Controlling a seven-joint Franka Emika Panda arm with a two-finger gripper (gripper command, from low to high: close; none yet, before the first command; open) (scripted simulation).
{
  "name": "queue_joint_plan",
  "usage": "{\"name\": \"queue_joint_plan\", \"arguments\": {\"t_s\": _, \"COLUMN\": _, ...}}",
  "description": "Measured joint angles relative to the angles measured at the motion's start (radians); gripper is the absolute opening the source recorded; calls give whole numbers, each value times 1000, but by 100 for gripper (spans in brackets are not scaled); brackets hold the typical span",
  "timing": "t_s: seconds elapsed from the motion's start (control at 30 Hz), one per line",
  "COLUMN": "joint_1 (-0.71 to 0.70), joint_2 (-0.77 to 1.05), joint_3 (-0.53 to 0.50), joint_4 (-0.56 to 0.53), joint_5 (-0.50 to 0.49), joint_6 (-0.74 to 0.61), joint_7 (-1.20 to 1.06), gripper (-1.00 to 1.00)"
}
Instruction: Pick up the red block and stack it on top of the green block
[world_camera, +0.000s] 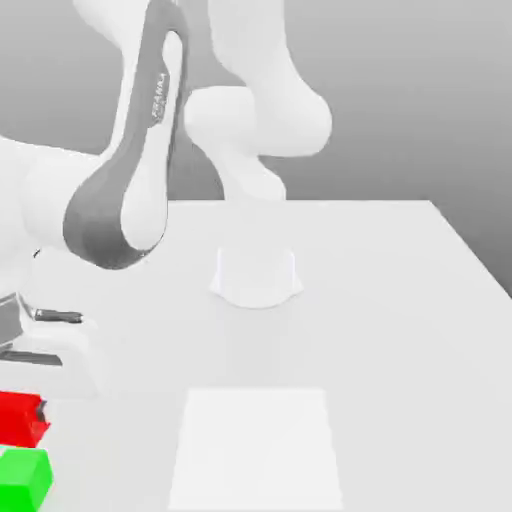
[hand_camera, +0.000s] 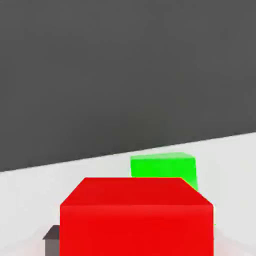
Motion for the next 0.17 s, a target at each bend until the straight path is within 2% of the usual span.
{"name": "queue_joint_plan", "arguments": {"t_s": 0.03, "joint_1": -7, "joint_2": 35, "joint_3": 6, "joint_4": 4, "joint_5": 11, "joint_6": 30, "joint_7": -10, "gripper": -100}}
{"name": "queue_joint_plan", "arguments": {"t_s": 0.07, "joint_1": -12, "joint_2": 57, "joint_3": 10, "joint_4": 6, "joint_5": 17, "joint_6": 50, "joint_7": -15, "gripper": 100}}
{"name": "queue_joint_plan", "arguments": {"t_s": 0.17, "joint_1": -12, "joint_2": 57, "joint_3": 10, "joint_4": 6, "joint_5": 17, "joint_6": 50, "joint_7": -15, "gripper": 100}}
